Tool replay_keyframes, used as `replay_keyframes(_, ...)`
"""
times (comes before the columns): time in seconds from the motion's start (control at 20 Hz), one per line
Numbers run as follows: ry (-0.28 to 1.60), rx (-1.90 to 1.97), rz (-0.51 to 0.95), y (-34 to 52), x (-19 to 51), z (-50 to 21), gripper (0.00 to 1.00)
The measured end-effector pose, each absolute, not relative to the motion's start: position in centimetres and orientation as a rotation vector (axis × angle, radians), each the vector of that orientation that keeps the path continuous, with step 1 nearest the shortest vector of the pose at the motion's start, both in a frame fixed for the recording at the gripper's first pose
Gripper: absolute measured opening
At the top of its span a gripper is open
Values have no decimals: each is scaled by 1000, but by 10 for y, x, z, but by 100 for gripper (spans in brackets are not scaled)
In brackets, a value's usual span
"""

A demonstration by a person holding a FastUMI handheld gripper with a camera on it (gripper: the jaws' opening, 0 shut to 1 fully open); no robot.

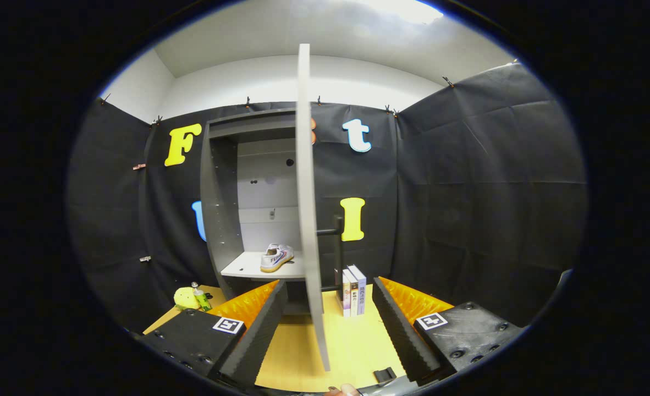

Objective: Open the shoe cabinet door, grab the shoes and put them into the shoe cabinet, then close the shoe cabinet door.

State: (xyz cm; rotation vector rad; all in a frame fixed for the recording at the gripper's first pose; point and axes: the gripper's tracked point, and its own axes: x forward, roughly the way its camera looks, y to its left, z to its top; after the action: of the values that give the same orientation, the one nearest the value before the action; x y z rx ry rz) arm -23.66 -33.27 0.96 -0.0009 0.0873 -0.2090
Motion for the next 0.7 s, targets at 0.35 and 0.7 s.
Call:
replay_keyframes(0.35, 59, 44, -180, -393, -203, 13, 98)
replay_keyframes(0.7, 67, 104, -73, -420, -139, -3, 98)
